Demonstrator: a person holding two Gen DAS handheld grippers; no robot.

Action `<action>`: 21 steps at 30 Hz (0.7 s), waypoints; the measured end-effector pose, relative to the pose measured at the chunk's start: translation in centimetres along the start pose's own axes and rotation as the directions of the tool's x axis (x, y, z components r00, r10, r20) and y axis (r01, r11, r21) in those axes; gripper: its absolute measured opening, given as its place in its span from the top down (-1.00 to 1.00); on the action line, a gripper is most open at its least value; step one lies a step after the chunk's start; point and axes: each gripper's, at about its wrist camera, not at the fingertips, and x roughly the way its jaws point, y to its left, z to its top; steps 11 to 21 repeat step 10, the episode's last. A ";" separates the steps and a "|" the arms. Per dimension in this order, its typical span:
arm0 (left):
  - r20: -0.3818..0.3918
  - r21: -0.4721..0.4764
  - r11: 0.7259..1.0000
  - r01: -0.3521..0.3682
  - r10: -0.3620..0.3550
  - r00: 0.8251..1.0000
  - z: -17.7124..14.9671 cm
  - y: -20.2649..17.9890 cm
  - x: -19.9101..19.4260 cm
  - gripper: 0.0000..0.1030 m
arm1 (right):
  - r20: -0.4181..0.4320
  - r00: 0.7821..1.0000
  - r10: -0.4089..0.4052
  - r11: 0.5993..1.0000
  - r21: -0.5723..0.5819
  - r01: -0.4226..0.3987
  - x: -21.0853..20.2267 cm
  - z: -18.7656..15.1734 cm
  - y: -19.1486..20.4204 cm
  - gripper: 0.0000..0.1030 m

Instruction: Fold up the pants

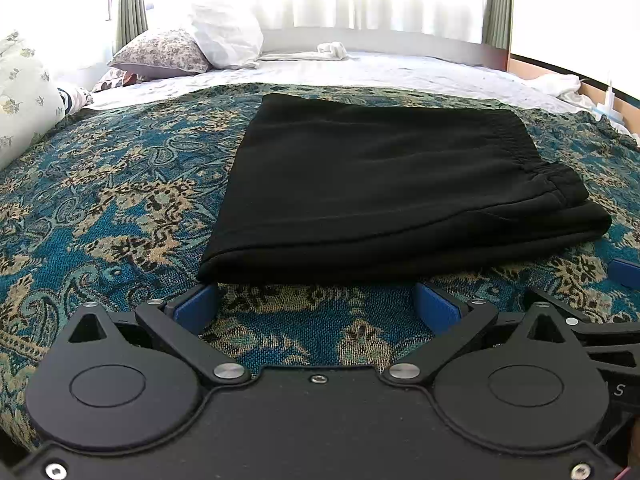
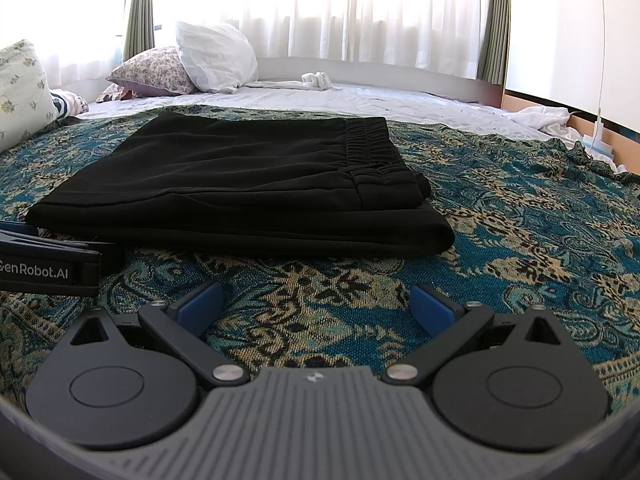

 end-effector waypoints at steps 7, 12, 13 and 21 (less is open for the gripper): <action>0.001 0.000 1.000 0.001 -0.001 1.000 0.0 0.0 0.0 -1.00 | 0.000 1.000 0.000 1.000 0.000 0.000 0.0 0.0 0.0 -1.00; 0.000 -0.001 1.000 0.001 -0.001 1.000 0.0 0.0 0.0 -1.00 | 0.000 1.000 0.000 1.000 0.000 0.000 0.0 0.0 0.0 -1.00; 0.000 -0.001 1.000 0.001 -0.001 1.000 0.0 0.0 0.0 -1.00 | 0.000 1.000 0.000 1.000 0.000 0.000 0.0 0.0 0.0 -1.00; 0.000 -0.001 1.000 0.001 -0.001 1.000 0.0 0.0 0.0 -1.00 | 0.000 1.000 0.000 1.000 0.000 0.000 0.0 0.0 0.0 -1.00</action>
